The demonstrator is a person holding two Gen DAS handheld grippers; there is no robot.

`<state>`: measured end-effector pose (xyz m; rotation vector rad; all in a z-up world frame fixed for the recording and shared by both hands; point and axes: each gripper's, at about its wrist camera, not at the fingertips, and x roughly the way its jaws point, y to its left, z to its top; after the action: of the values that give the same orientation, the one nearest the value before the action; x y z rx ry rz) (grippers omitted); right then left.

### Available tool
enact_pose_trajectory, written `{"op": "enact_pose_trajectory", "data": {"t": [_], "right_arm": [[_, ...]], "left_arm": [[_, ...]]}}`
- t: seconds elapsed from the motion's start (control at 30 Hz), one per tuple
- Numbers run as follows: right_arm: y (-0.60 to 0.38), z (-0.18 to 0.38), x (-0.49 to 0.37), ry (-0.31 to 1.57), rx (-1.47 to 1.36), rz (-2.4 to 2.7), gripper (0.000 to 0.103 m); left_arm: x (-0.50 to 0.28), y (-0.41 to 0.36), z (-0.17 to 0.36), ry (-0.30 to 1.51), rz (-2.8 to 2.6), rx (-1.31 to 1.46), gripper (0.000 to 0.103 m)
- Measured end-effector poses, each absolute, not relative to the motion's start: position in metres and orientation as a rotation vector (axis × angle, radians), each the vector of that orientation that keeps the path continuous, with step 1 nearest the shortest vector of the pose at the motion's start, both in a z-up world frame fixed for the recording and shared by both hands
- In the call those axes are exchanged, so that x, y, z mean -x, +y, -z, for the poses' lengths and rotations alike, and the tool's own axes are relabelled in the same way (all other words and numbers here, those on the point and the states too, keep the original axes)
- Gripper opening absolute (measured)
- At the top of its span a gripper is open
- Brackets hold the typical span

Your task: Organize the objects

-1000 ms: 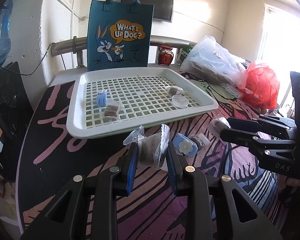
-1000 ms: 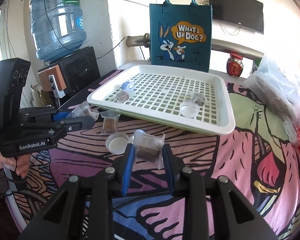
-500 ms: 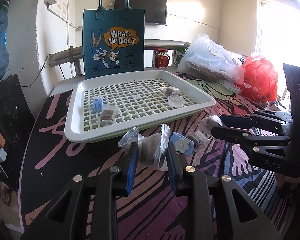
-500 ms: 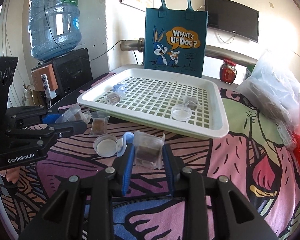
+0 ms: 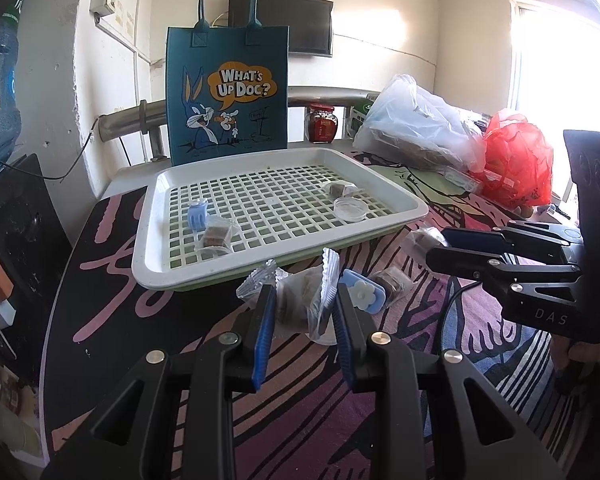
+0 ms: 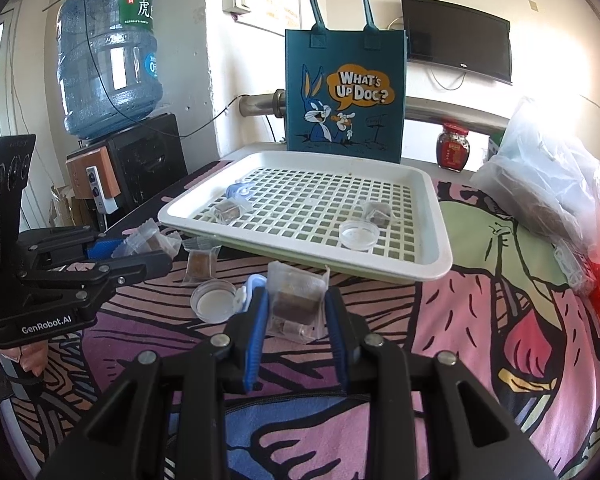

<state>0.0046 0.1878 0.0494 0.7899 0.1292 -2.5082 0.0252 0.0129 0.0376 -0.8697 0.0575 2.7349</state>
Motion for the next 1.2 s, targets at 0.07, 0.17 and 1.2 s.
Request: {"op": "enact_pose_trajectory", "data": {"t": [0.07,0.17,1.2], "right_arm": [[0.1876,-0.0493,-0.0044,0.129,-0.791,2.503,0.028],[0.1870,-0.0492,-0.0042,0.130,-0.793,2.499,0.028],[0.1872,-0.0494,-0.0036,0.123,-0.796,2.498,0.029]], "left_arm": [[-0.0246,0.0129,-0.0374,0.057,-2.733,0.875,0.027],[-0.0239,0.0125,-0.0370,0.052,-2.734,0.878,0.027],[-0.0228,0.0118,-0.0363,0.049,-2.735,0.884,0.027]]}}
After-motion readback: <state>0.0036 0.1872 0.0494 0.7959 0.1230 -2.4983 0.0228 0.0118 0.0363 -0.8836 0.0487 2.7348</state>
